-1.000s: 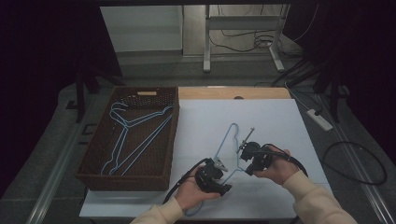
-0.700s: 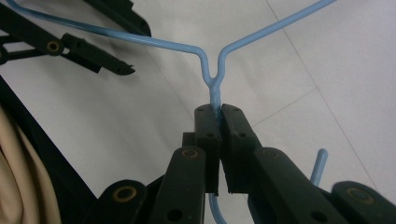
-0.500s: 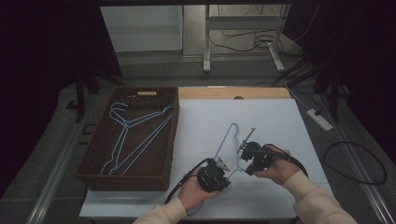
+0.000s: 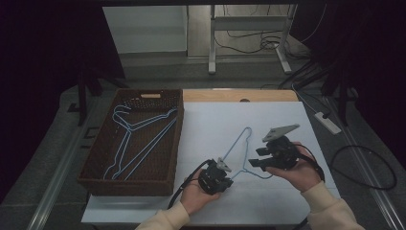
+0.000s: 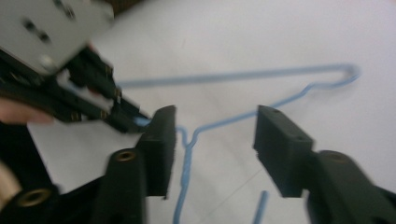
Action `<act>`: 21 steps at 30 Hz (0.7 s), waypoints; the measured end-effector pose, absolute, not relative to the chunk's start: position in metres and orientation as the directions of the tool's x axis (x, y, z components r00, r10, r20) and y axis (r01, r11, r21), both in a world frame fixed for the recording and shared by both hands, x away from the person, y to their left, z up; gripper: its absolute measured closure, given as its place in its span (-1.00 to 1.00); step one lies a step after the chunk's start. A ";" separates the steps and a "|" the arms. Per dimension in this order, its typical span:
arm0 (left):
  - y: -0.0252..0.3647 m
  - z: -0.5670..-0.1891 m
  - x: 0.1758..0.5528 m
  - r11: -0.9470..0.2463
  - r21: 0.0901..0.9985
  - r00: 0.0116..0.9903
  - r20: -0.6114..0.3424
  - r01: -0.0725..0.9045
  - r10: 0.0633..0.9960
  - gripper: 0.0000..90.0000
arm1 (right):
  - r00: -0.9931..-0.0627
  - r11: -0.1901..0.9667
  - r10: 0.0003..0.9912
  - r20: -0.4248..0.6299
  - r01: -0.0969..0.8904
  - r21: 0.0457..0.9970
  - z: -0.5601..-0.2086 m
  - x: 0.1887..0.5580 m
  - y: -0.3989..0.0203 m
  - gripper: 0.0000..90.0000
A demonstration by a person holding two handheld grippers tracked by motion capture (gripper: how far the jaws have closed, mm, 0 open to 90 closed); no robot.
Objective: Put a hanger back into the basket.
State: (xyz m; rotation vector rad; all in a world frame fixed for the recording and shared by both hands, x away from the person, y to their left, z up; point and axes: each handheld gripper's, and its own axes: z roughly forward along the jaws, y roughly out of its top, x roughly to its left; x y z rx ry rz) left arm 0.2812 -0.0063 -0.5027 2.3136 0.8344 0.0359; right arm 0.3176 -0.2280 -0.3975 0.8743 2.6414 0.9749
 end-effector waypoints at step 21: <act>0.029 -0.470 0.285 -0.372 0.696 0.731 -0.326 0.615 0.600 0.93 | -0.731 0.323 0.675 0.099 0.414 0.851 -0.438 0.286 -0.297 -0.28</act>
